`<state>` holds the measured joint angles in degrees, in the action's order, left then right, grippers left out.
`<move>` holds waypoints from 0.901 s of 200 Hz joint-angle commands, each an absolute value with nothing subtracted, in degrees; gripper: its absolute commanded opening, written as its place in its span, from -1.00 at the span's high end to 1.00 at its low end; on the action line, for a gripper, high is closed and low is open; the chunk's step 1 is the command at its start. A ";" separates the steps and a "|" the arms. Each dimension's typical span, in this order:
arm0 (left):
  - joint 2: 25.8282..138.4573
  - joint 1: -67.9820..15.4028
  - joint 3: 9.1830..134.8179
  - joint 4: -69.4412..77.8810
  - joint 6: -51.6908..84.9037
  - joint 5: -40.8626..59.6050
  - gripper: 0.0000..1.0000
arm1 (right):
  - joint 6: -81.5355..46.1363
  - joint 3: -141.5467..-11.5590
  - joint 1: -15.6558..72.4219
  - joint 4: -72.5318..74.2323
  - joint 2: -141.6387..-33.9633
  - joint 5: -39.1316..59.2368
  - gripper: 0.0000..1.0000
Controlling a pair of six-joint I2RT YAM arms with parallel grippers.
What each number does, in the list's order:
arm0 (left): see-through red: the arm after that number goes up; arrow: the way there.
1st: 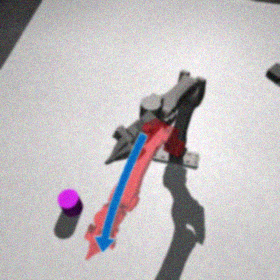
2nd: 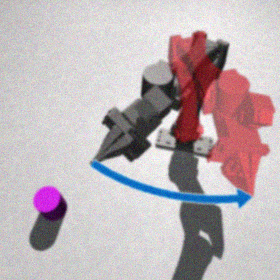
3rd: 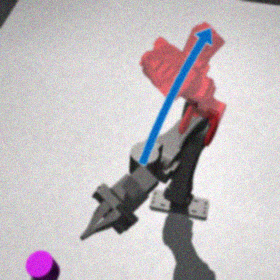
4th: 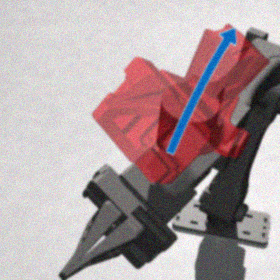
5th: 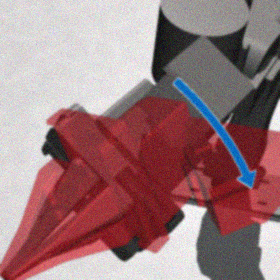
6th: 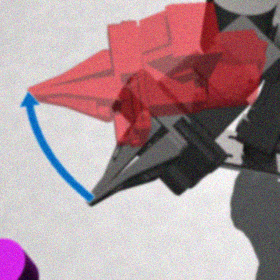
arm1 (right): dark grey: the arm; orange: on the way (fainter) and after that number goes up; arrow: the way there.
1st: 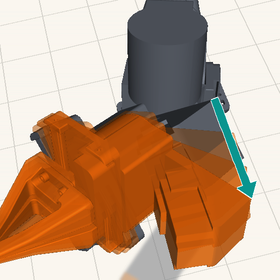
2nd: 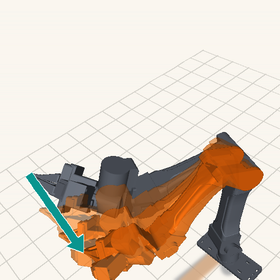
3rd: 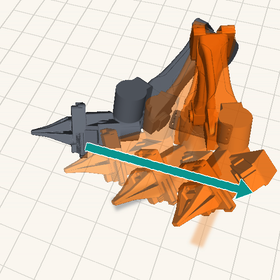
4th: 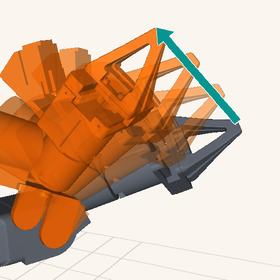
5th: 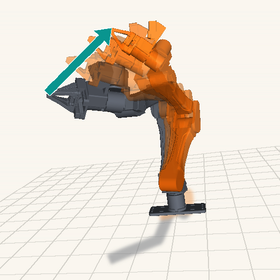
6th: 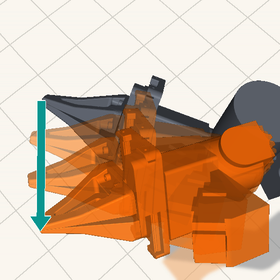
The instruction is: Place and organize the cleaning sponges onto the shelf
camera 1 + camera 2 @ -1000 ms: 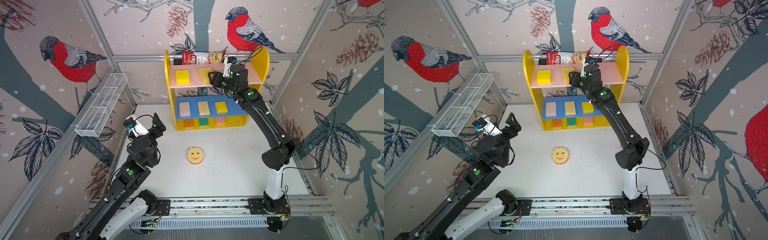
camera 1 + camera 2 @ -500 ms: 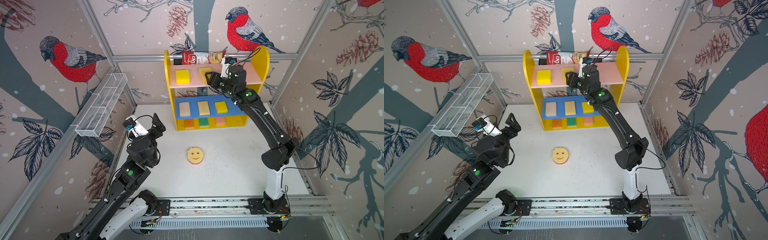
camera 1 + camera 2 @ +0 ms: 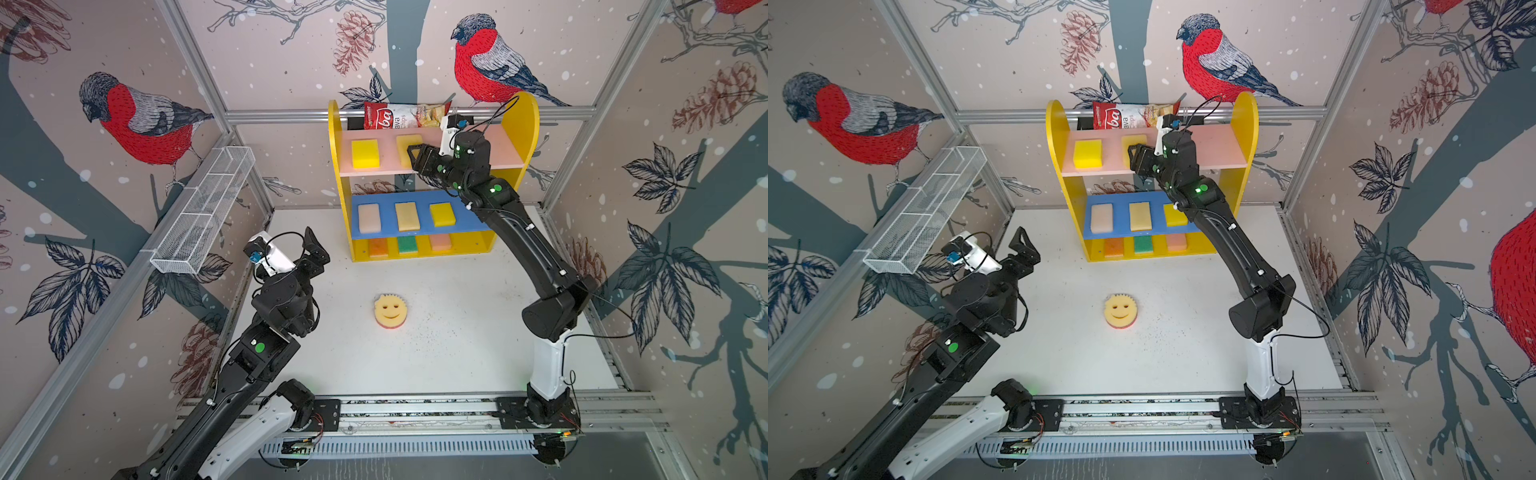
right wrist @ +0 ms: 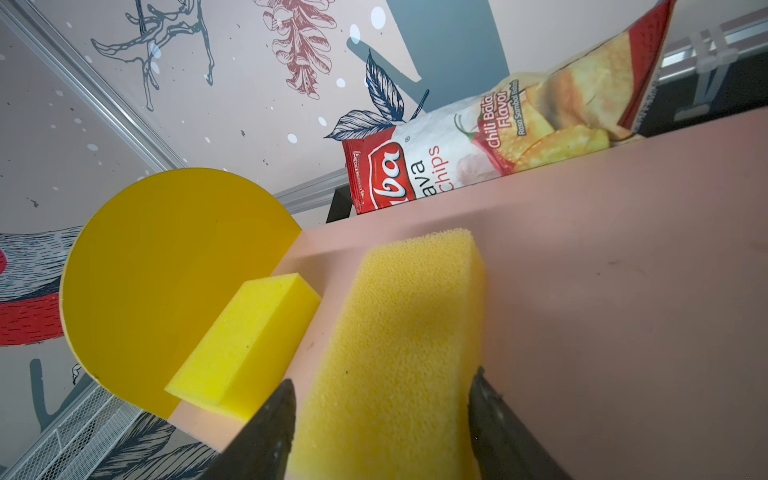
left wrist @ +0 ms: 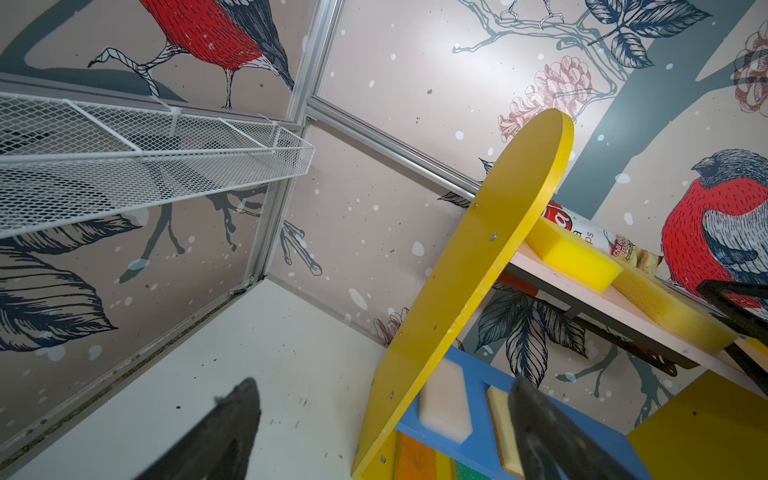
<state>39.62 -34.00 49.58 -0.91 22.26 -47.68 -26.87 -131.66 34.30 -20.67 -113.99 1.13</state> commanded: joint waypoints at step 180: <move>39.13 -33.93 49.73 -2.04 22.69 -47.68 -0.84 | -27.80 -119.32 35.06 -24.42 -104.38 4.35 1.00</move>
